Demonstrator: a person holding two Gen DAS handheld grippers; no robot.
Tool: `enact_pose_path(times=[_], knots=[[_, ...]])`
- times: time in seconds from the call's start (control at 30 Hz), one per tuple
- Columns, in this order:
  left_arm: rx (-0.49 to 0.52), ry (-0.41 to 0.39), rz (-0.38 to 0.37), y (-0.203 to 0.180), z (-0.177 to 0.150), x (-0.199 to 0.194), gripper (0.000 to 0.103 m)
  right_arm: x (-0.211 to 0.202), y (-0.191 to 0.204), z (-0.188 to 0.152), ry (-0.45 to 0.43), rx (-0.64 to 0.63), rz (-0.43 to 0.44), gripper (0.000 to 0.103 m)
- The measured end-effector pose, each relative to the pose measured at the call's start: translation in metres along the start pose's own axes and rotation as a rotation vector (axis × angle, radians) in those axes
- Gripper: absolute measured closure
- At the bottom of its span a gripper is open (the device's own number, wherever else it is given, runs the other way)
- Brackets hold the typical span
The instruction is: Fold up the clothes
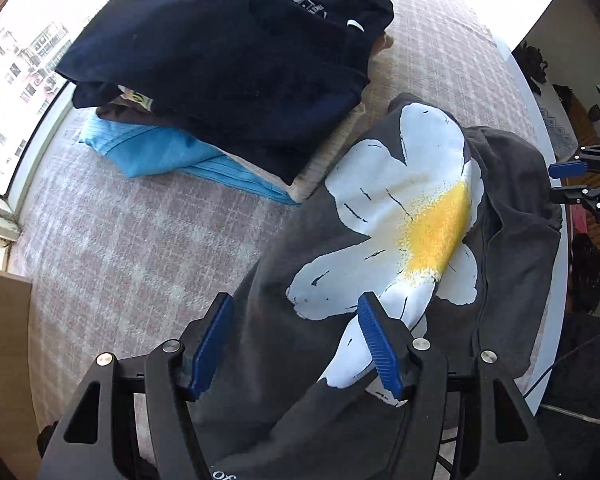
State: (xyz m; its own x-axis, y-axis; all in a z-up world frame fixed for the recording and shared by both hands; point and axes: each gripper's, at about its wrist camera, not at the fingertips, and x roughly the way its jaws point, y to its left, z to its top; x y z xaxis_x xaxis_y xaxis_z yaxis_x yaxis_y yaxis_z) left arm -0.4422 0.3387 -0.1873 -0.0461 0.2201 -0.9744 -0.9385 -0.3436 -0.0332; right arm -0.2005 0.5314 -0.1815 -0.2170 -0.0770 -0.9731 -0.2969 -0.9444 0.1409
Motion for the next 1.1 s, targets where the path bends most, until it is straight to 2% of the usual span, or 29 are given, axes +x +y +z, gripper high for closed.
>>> enact_pose_path(times=[0.03, 0.13, 0.2, 0.23, 0.27, 0.4, 0.47, 0.57, 0.6, 0.63, 0.73, 0.83, 0.9, 0.97, 1.03, 1.1], knots=[[0.008, 0.016, -0.026, -0.002, 0.006, 0.009, 0.041, 0.0, -0.005, -0.002, -0.002, 0.018, 0.001, 0.059], [0.011, 0.048, 0.022, -0.005, 0.014, 0.026, 0.043, -0.001, -0.019, -0.005, -0.005, 0.081, 0.025, 0.059], [-0.011, 0.05, -0.017, -0.007, 0.012, 0.031, 0.068, -0.001, -0.024, -0.005, -0.011, 0.114, 0.044, 0.059], [-0.03, 0.038, -0.034, -0.006, 0.007, 0.028, 0.088, -0.002, -0.024, -0.005, -0.014, 0.116, 0.048, 0.059], [-0.049, 0.026, -0.051, -0.006, 0.003, 0.025, 0.094, -0.002, -0.024, -0.004, -0.019, 0.113, 0.048, 0.059], [-0.164, -0.077, -0.157, 0.003, -0.026, -0.01, 0.098, 0.004, -0.013, 0.002, -0.035, 0.068, 0.064, 0.058], [-0.184, -0.13, -0.176, 0.003, -0.046, -0.034, 0.098, 0.013, -0.005, 0.008, -0.038, 0.032, 0.048, 0.05], [-0.214, -0.192, -0.161, 0.003, -0.072, -0.068, 0.098, 0.021, 0.009, 0.015, -0.073, -0.028, 0.037, 0.051], [-0.229, -0.212, -0.158, 0.004, -0.08, -0.079, 0.098, 0.02, 0.017, 0.016, -0.078, -0.053, 0.051, 0.079], [-0.243, -0.233, -0.155, 0.005, -0.089, -0.09, 0.098, 0.018, 0.026, 0.017, -0.068, -0.084, 0.073, 0.101], [-0.289, -0.297, -0.127, 0.004, -0.118, -0.127, 0.098, 0.001, 0.058, 0.024, -0.085, -0.181, 0.131, 0.099], [-0.345, -0.362, -0.046, 0.003, -0.155, -0.171, 0.098, -0.045, 0.096, 0.033, -0.18, -0.27, 0.206, 0.099], [-0.406, -0.378, 0.027, 0.018, -0.186, -0.198, 0.098, -0.079, 0.125, 0.04, -0.252, -0.332, 0.267, 0.099], [-0.455, -0.372, 0.102, 0.007, -0.221, -0.215, 0.098, -0.108, 0.151, 0.041, -0.3, -0.415, 0.303, 0.099], [-0.496, -0.354, 0.158, -0.007, -0.256, -0.224, 0.097, -0.111, 0.182, 0.054, -0.315, -0.5, 0.308, 0.099], [-0.526, -0.301, 0.113, -0.031, -0.285, -0.207, 0.096, -0.101, 0.186, 0.041, -0.268, -0.55, 0.28, 0.099]])
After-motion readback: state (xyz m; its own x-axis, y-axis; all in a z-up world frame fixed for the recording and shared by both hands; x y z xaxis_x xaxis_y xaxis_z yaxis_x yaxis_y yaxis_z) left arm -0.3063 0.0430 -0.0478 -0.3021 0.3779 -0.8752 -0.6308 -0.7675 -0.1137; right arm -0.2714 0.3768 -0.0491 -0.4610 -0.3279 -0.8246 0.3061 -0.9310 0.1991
